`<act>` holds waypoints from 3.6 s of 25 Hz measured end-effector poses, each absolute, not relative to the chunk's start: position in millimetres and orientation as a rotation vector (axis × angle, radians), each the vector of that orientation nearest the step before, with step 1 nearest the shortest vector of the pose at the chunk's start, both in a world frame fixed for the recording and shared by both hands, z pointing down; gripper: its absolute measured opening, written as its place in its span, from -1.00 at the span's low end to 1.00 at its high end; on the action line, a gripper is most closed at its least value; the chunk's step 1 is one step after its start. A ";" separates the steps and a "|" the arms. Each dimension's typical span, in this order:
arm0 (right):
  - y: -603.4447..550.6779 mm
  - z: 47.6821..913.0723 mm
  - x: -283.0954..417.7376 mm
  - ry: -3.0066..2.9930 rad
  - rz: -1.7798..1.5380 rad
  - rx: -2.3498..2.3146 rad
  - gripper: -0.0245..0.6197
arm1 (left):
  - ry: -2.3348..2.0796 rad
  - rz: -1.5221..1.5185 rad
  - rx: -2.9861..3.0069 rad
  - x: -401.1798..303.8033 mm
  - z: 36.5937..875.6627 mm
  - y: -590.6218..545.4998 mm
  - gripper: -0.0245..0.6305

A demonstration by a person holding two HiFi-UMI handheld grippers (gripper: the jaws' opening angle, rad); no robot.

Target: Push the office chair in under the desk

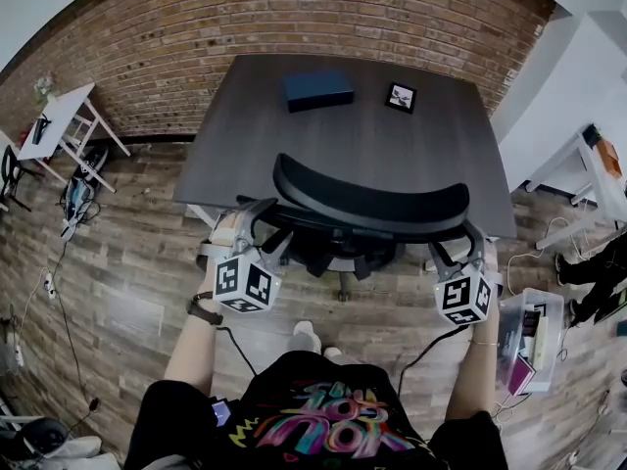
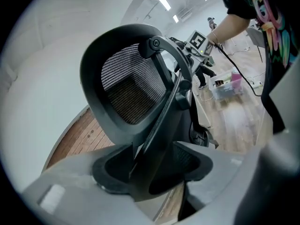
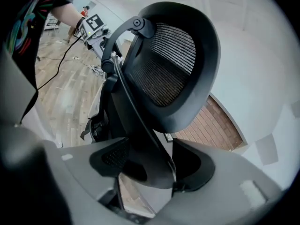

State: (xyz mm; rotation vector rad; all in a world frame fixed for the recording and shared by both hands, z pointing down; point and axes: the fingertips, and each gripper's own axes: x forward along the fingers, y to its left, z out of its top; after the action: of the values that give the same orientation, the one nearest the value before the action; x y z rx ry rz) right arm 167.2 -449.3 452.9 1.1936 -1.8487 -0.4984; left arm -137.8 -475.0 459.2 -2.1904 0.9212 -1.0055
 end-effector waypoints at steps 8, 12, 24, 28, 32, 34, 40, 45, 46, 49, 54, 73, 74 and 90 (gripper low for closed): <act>-422.2 418.4 159.7 -1.975 -0.529 1.294 -0.22 | 0.967 -0.957 -2.235 -131.8 444.4 -455.0 -0.12; -406.5 408.8 150.6 -2.038 -0.528 1.316 -0.28 | 1.016 -0.887 -2.290 -121.0 435.5 -437.9 -0.12; -366.9 370.8 109.1 -2.503 -0.299 1.517 -0.54 | 1.233 -0.336 -2.704 -96.1 390.0 -385.6 -0.15; -352.9 361.2 96.5 -2.604 -0.269 1.521 -0.63 | 1.328 -0.087 -2.839 -88.3 377.8 -370.3 -0.24; -338.7 365.2 89.8 -2.654 -0.208 1.562 -0.80 | 1.330 -0.049 -2.823 -86.1 378.9 -358.7 -0.40; -333.5 368.2 86.4 -2.669 -0.178 1.567 -0.85 | 1.358 -0.026 -2.817 -87.4 379.0 -354.2 -0.54; -325.0 368.9 82.8 -2.683 -0.146 1.590 -0.91 | 1.414 0.040 -2.801 -91.9 374.8 -347.6 -0.78; -323.9 374.2 84.0 -2.683 -0.092 1.608 -0.92 | 1.392 0.019 -2.810 -90.6 383.6 -346.0 -0.92; -324.0 375.9 83.4 -2.683 -0.076 1.611 -0.92 | 1.391 0.011 -2.823 -90.6 386.6 -345.1 -0.92; -324.3 380.8 81.5 -2.690 -0.035 1.615 -0.92 | 1.394 0.005 -2.846 -91.7 391.9 -344.6 -0.92; -325.3 385.9 80.6 -2.674 -0.004 1.624 -0.92 | 1.374 -0.022 -2.875 -93.1 397.0 -345.1 -0.92; -333.9 386.8 59.7 -2.646 -0.052 1.614 -0.92 | 1.410 -0.030 -2.895 -115.1 401.4 -356.0 -0.93; -335.4 386.8 58.8 -2.643 -0.053 1.615 -0.92 | 1.412 -0.029 -2.896 -116.4 401.4 -357.2 -0.93; -346.7 393.8 60.6 -2.618 -0.029 1.655 -0.92 | 1.391 -0.014 -2.908 -119.6 404.2 -369.0 -0.92</act>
State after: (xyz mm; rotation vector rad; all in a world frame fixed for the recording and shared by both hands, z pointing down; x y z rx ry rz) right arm 60.6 -346.7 393.8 1.6547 -2.6184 -0.0295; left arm -119.6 -369.0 404.2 -2.9077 1.3912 -0.0140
